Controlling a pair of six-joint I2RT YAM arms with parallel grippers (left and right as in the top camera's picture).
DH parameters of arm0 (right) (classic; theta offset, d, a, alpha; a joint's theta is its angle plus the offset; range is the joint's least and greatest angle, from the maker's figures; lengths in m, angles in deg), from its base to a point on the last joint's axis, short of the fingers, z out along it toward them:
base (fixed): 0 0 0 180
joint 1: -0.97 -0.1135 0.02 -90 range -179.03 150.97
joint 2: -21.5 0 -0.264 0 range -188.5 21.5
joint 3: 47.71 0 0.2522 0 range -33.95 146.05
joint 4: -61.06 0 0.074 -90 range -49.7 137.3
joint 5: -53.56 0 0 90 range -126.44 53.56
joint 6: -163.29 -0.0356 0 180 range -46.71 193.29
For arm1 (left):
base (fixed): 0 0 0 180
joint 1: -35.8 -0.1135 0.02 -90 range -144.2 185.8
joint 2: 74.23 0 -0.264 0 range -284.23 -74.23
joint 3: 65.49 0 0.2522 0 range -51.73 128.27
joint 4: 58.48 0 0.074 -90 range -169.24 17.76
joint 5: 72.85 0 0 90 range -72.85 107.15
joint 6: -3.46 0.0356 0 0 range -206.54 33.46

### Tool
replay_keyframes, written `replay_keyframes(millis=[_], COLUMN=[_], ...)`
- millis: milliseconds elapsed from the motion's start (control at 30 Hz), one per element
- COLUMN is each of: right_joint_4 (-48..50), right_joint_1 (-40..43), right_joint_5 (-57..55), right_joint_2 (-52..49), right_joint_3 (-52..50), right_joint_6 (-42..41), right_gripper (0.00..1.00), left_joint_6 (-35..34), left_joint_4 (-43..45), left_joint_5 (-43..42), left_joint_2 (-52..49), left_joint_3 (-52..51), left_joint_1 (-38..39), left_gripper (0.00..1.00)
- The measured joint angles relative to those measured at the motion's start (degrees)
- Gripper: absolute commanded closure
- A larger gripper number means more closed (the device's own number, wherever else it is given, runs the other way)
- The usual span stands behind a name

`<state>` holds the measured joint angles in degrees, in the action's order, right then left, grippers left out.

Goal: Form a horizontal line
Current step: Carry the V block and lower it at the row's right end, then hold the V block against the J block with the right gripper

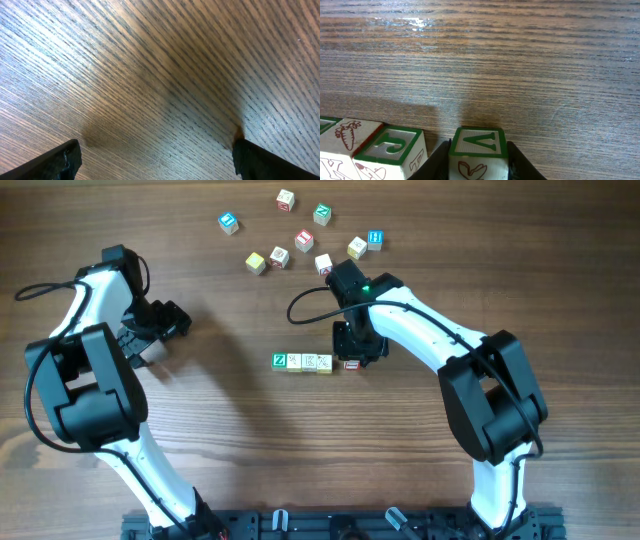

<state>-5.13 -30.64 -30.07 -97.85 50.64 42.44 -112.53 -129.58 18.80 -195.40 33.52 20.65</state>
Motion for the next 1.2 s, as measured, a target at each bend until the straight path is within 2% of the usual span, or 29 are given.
replay_keyframes(millis=[233,267,633,933,1200], right_joint_4=[0.02,0.02,0.09,0.48,2.58], right_joint_1=[0.00,0.00,0.00,0.00,0.00], right_joint_5=[0.00,0.00,0.00,-0.02,-0.02], right_joint_2=[0.00,0.00,0.00,0.00,0.00], right_joint_3=[-0.04,-0.04,-0.04,-0.46,-0.70], right_joint_6=[0.00,0.00,-0.02,-0.61,-0.63], right_gripper=[0.78,0.71,0.67,0.50,0.44], left_joint_6=[0.00,0.00,0.00,0.00,0.00], left_joint_4=[0.00,0.00,0.00,0.00,0.00], left_joint_5=[0.00,0.00,0.00,0.00,0.00], left_joint_2=[0.00,0.00,0.00,0.00,0.00], left_joint_3=[0.00,0.00,0.00,0.00,0.00], left_joint_1=[0.00,-0.02,-0.02,-0.02,-0.02], left_gripper=[0.00,0.00,0.00,0.00,0.00])
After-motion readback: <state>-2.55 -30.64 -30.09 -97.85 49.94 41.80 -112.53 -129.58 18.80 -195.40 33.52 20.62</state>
